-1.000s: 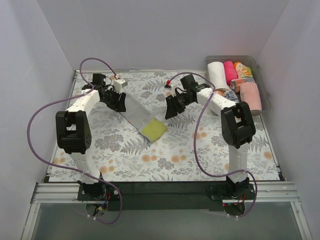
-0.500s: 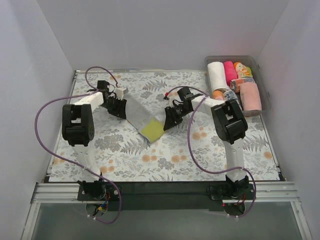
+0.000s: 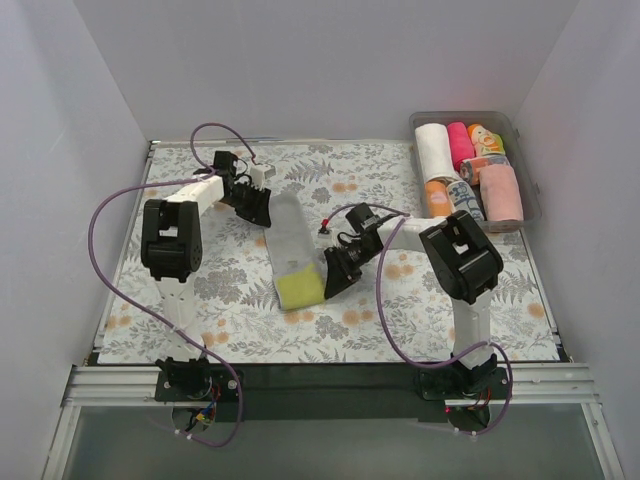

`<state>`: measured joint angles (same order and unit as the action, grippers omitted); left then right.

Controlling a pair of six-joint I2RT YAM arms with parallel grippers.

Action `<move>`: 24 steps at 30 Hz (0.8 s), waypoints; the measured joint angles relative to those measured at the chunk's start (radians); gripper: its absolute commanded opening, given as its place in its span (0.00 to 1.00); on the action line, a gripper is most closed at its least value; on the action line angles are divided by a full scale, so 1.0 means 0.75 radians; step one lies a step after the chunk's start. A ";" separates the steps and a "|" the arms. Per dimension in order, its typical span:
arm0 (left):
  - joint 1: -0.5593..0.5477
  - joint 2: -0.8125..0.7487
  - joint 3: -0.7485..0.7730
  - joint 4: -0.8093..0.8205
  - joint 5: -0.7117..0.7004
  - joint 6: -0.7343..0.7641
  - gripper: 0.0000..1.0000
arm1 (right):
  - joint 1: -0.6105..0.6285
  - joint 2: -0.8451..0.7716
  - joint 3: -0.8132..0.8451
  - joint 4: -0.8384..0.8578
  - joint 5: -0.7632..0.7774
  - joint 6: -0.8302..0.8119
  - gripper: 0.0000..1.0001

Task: Roll the towels
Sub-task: Fold the towel

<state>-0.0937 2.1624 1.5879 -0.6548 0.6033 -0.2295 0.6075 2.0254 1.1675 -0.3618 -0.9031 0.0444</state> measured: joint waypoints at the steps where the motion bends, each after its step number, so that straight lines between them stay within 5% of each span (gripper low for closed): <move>1: -0.010 0.000 0.000 -0.004 0.003 0.003 0.34 | -0.002 -0.008 0.005 -0.013 0.001 -0.009 0.34; 10: -0.017 -0.108 -0.051 -0.019 -0.044 0.026 0.39 | -0.139 -0.076 0.190 -0.113 0.120 -0.054 0.33; 16: -0.018 -0.251 -0.102 -0.008 -0.048 0.023 0.40 | -0.123 -0.053 0.402 -0.095 0.139 -0.012 0.33; 24: -0.032 -0.194 -0.101 -0.004 0.039 0.016 0.38 | -0.045 0.061 0.458 -0.076 0.179 0.027 0.38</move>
<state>-0.1177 2.0171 1.5120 -0.6575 0.6323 -0.2176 0.5735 2.0712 1.5112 -0.4191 -0.7689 0.0650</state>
